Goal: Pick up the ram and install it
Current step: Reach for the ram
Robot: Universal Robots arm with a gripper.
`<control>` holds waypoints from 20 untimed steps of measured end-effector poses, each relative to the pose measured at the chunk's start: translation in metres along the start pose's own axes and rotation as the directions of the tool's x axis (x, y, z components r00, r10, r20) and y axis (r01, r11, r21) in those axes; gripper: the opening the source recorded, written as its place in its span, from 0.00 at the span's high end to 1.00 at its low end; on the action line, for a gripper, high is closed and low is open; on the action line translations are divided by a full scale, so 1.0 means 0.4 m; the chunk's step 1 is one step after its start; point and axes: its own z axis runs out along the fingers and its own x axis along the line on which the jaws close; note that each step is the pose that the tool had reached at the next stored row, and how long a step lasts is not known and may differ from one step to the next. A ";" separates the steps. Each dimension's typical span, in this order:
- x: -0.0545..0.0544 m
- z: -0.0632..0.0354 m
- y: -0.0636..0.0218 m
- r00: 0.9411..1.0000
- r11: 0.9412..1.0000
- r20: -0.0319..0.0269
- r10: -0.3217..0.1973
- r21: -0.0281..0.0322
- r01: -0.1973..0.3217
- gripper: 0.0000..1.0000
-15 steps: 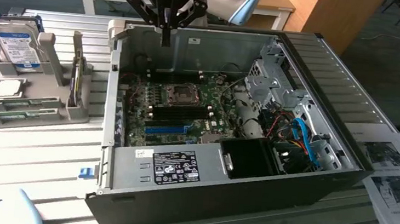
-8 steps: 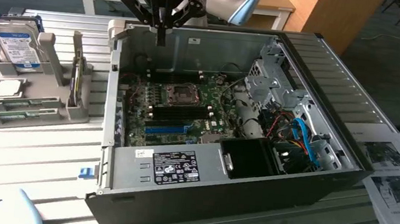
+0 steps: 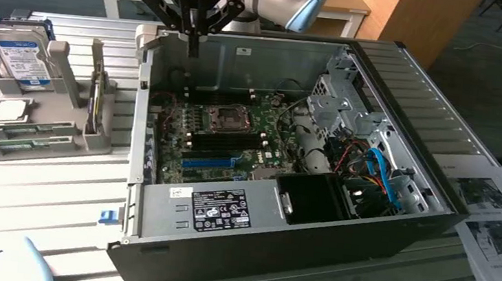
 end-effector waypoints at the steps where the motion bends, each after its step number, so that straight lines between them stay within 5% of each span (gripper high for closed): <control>1: 0.003 0.000 0.000 1.000 1.000 -0.001 0.000 0.000 0.000 0.91; 11: 0.032 0.000 -0.002 1.000 1.000 -0.009 0.000 0.001 0.000 0.91; 20: 0.054 0.000 -0.004 1.000 1.000 -0.011 0.000 0.001 0.000 0.91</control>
